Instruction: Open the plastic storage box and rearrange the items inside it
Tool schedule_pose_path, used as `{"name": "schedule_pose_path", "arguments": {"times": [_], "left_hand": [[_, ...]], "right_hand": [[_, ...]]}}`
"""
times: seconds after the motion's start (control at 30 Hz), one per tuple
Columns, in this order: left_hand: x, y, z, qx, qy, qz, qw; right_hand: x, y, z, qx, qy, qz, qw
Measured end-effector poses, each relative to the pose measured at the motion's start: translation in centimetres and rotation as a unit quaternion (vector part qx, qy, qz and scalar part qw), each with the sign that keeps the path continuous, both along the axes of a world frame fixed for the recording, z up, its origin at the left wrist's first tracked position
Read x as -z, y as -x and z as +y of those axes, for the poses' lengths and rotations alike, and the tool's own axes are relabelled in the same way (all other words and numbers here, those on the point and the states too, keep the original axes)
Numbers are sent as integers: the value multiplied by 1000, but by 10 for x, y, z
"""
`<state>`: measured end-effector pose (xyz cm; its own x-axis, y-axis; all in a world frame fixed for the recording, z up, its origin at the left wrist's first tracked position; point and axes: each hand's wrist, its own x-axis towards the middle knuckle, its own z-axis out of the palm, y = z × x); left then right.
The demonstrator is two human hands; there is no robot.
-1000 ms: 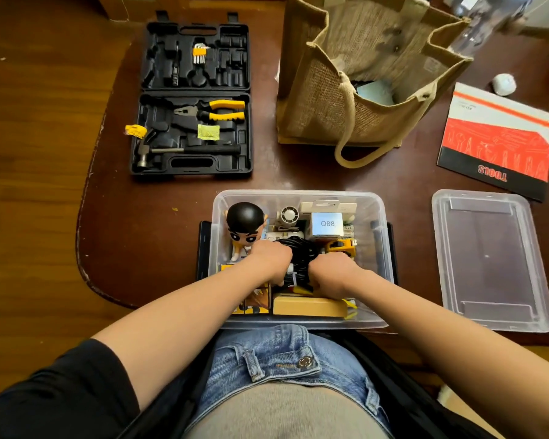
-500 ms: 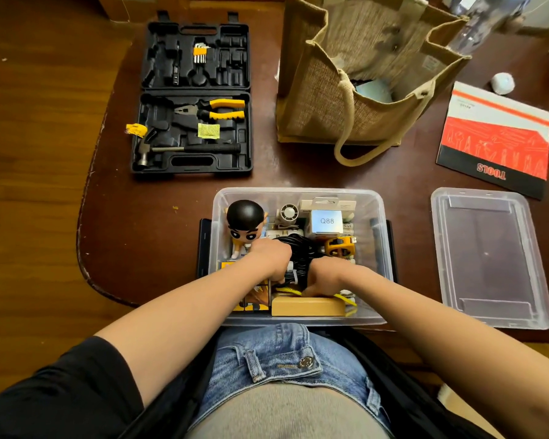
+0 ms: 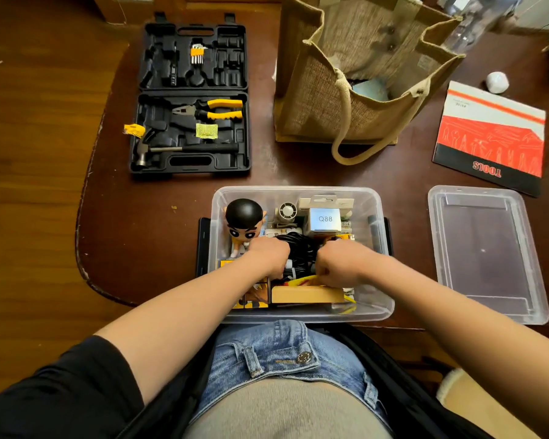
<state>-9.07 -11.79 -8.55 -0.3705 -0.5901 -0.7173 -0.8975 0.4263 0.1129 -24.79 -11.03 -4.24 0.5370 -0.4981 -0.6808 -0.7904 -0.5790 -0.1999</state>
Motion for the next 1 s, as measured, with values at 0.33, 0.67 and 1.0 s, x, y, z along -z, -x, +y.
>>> {"name": "schedule_pose_path", "arguments": {"times": [0.33, 0.67, 1.0], "left_hand": [[0, 3, 1, 16, 6, -10, 1000], [-4, 6, 2, 15, 4, -13, 1000], [-4, 6, 1, 17, -2, -32, 999]], "right_hand": [[-5, 11, 4, 107, 70, 120, 984], [47, -24, 19, 101, 44, 117, 987], [51, -16, 19, 124, 65, 127, 982]]}}
